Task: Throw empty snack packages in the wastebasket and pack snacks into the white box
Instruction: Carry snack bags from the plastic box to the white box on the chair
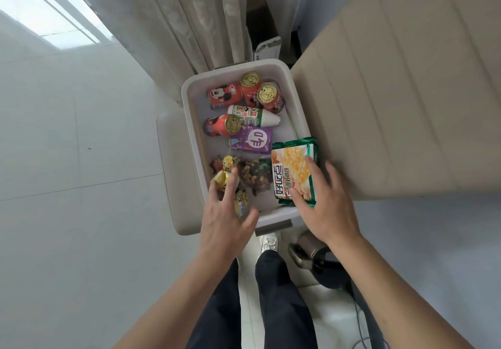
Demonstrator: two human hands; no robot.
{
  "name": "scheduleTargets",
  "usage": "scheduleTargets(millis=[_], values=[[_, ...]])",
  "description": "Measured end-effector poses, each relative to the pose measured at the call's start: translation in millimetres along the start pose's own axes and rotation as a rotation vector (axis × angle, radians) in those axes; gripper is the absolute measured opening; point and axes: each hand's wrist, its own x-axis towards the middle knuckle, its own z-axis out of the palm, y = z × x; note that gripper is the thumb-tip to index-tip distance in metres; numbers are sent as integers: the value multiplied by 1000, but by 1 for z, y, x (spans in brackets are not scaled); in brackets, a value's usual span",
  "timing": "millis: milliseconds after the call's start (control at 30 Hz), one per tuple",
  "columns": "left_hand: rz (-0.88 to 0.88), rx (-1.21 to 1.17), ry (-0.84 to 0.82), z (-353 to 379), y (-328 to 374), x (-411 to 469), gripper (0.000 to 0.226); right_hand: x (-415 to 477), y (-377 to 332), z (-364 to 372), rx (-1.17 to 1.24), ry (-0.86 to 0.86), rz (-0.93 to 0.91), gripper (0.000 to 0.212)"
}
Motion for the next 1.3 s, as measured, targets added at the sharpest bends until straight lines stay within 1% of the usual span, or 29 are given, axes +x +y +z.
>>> scheduleTargets(millis=[200,333,533,667,900,1067,1300], values=[[-112,-30,-10,21,3,16,90,9,3,22,-23,67,-97,76],[-156,-33,10,34,-2,25,89,12,5,33,26,102,-142,74],[-123,62,77,49,-4,28,93,21,8,40,84,221,-181,69],[-79,58,131,54,-6,28,89,22,7,47,126,205,-240,69],[-121,52,129,55,-4,27,95,25,10,50,142,227,-216,69],[-105,17,130,53,-5,24,95,21,8,45,150,239,-232,69],[11,-121,151,30,1,17,95,12,-9,20,132,259,-266,69]])
